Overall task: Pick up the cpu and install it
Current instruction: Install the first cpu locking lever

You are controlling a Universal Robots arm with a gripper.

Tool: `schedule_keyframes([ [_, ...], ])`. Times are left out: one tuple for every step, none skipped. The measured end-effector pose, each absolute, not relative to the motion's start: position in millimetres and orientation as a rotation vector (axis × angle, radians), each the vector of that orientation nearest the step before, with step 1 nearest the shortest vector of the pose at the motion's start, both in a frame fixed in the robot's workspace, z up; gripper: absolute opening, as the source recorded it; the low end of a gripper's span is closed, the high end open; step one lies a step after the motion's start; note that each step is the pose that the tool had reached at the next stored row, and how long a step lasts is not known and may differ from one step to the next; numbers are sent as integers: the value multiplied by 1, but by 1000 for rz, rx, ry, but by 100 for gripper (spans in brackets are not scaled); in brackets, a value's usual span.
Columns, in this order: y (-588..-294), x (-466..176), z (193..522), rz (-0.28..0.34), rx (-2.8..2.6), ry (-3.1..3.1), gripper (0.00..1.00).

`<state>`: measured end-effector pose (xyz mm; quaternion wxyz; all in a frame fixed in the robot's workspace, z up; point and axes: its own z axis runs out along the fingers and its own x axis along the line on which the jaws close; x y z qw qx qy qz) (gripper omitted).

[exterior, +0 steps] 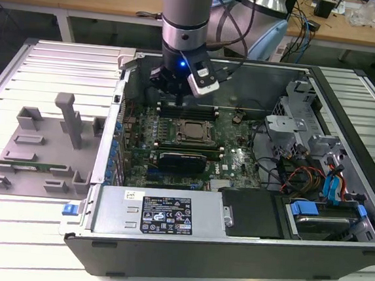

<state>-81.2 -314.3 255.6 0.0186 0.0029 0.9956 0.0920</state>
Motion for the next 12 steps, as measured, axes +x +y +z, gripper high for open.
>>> schedule_keyframes([
  [-315,-74,255,286,9,3093,11],
  [-315,-69,255,286,10,3094,11],
  [-315,-67,255,286,9,3095,11],
  [-315,-64,255,286,10,3096,11],
  [-316,-59,255,286,10,3098,11],
  [-316,-55,255,286,10,3099,11],
  [-317,-51,255,287,11,3101,11],
  [-318,-46,255,287,11,3103,11],
  [-318,-43,255,287,11,3105,11],
  [-318,-41,255,287,11,3106,11],
  [-319,-40,255,287,12,3106,11],
  [-319,-40,255,287,12,3106,11],
])
